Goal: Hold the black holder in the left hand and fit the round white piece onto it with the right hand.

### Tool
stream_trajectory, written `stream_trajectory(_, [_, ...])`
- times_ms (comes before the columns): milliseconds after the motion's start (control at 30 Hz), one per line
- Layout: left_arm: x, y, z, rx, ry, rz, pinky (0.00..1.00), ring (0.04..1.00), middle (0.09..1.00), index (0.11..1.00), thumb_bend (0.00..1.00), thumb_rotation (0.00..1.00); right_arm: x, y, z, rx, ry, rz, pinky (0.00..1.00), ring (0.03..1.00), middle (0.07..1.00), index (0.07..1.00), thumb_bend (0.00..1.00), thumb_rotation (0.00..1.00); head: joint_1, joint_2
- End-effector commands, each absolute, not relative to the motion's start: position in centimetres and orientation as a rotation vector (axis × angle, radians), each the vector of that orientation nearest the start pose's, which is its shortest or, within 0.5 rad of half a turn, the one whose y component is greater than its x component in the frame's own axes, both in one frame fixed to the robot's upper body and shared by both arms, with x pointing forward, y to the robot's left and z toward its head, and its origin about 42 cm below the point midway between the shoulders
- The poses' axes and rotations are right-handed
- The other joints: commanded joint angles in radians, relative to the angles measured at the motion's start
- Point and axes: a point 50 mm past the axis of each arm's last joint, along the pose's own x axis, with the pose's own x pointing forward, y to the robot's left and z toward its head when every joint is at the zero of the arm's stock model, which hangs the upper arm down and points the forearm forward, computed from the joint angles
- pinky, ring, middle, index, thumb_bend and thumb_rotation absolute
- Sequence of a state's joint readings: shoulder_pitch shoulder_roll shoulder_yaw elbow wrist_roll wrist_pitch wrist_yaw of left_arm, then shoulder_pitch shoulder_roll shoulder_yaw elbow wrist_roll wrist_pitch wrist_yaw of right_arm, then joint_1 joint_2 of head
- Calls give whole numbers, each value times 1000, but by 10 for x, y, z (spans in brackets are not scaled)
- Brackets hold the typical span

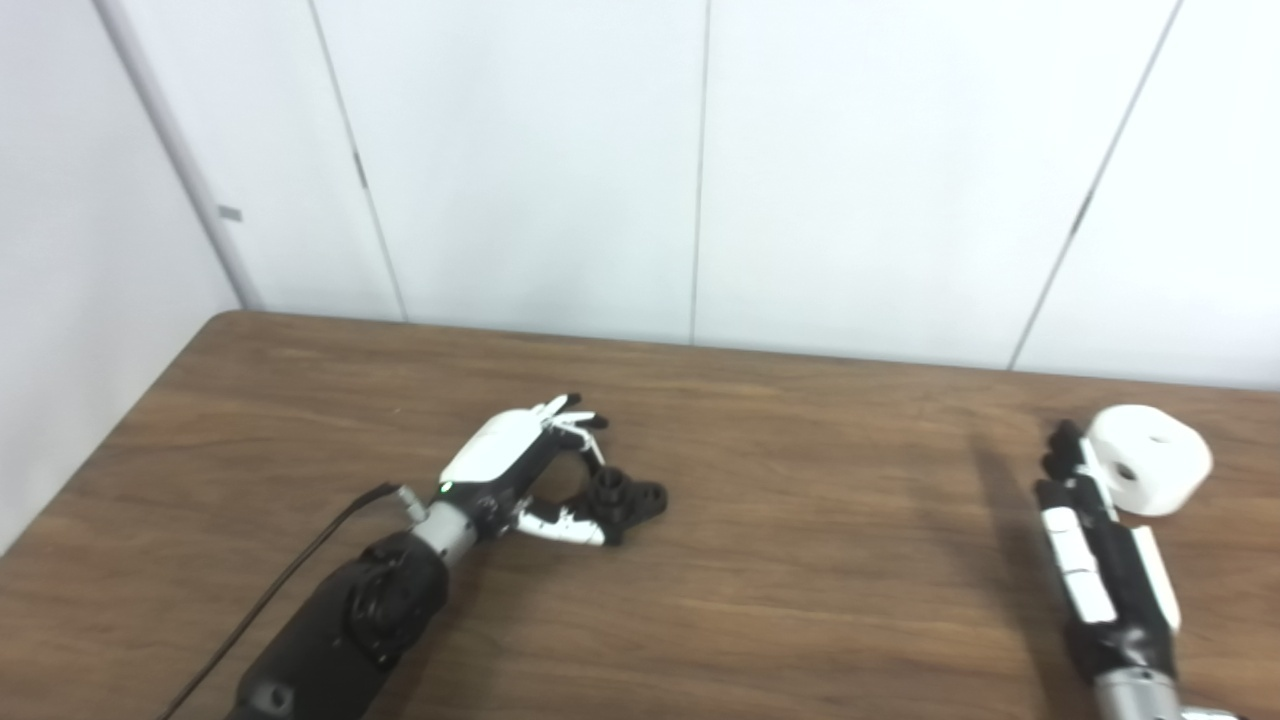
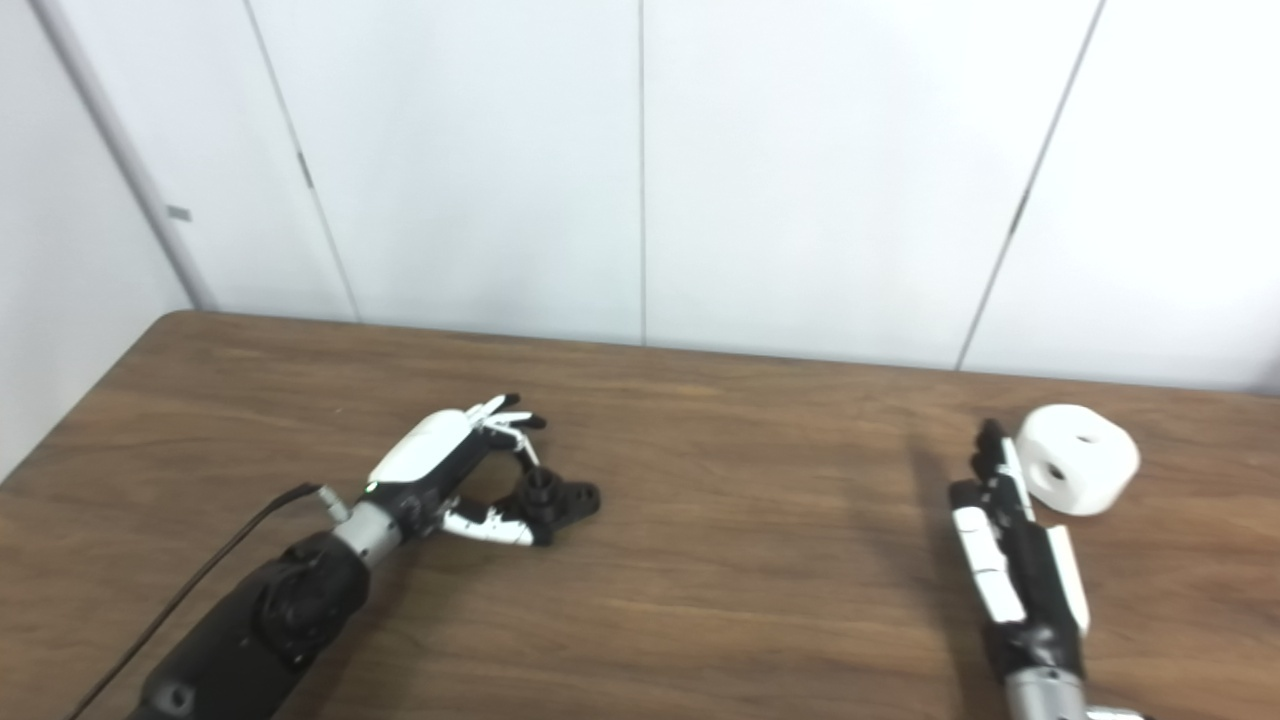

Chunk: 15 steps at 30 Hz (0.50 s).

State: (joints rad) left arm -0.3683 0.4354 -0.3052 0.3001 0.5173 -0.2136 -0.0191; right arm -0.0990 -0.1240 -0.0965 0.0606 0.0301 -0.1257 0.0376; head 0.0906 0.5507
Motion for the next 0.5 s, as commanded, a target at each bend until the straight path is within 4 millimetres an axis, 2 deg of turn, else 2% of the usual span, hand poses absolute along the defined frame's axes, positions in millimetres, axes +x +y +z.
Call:
stream_trajectory(0, [388, 259, 150, 1022, -323, -406, 1000, 1000, 871, 482, 524, 54, 306, -262, 109, -68, -138, -33, 986, 1000, 1000, 973, 441, 806, -3, 0])
stream_trajectory(200, [382, 253, 148, 1021, -335, -427, 1000, 1000, 869, 483, 524, 53, 301, -261, 114, -91, -120, -34, 968, 995, 1000, 975, 431, 779, -40, 12])
stream_trajectory(300, [382, 255, 148, 1007, -344, -421, 1000, 1000, 865, 483, 523, 52, 293, -260, 122, -97, -75, -59, 937, 977, 996, 958, 436, 664, -94, 21])
stream_trajectory(367, [382, 257, 151, 995, -346, -420, 1000, 1000, 866, 482, 523, 51, 286, -260, 130, -126, -38, -59, 926, 973, 997, 951, 469, 621, -129, 25])
stream_trajectory(467, [383, 261, 154, 982, -357, -419, 1000, 1000, 866, 482, 522, 50, 276, -260, 142, -165, 0, -39, 905, 968, 995, 940, 457, 552, -177, 27])
